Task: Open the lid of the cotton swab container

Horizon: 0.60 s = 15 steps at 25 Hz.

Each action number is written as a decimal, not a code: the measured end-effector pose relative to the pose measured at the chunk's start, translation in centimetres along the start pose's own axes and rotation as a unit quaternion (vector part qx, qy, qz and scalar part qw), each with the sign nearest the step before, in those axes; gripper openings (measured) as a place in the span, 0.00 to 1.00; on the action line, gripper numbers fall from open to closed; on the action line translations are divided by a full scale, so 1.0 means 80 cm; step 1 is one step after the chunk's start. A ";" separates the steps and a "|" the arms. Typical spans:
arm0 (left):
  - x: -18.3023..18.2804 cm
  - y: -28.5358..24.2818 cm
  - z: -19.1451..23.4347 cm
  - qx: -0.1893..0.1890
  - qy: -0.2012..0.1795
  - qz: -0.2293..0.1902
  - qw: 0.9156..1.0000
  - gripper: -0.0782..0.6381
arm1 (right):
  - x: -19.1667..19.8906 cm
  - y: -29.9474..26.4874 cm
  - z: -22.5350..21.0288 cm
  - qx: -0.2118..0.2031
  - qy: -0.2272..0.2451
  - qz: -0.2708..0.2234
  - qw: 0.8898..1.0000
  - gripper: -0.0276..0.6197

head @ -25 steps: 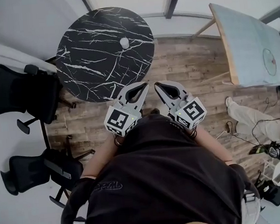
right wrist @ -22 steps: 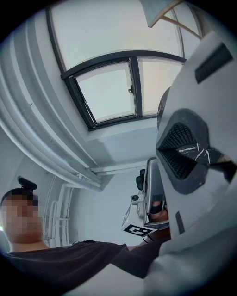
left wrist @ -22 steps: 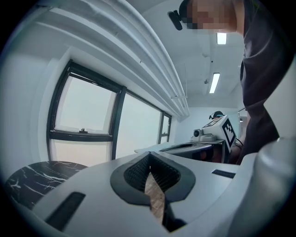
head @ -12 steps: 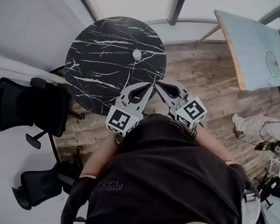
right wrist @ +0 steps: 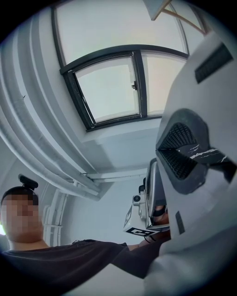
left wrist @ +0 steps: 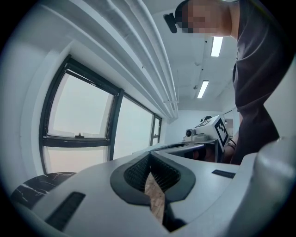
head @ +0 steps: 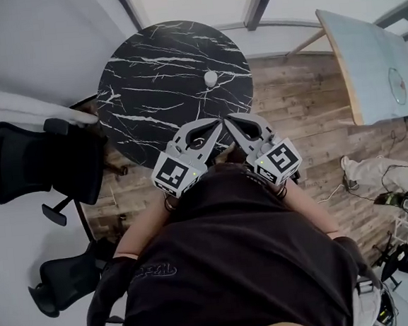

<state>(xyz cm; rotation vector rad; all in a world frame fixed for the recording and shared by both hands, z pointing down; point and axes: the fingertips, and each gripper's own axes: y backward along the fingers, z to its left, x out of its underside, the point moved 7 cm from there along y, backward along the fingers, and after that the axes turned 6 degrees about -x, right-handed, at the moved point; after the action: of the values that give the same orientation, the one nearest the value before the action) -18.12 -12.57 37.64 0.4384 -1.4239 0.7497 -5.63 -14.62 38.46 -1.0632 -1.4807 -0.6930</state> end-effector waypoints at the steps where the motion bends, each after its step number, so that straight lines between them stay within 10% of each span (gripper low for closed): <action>1: 0.001 0.000 0.004 0.001 0.001 0.000 1.000 0.13 | 0.000 -0.003 -0.001 0.001 -0.002 0.001 1.000 0.08; 15: 0.000 -0.007 0.033 0.004 0.009 -0.029 1.000 0.13 | 0.004 -0.025 -0.025 -0.003 -0.009 0.007 1.000 0.08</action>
<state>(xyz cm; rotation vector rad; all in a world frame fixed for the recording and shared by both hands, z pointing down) -19.68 -14.77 38.05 0.4763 -1.3856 0.7107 -6.54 -17.18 39.42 -1.0852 -1.4865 -0.6795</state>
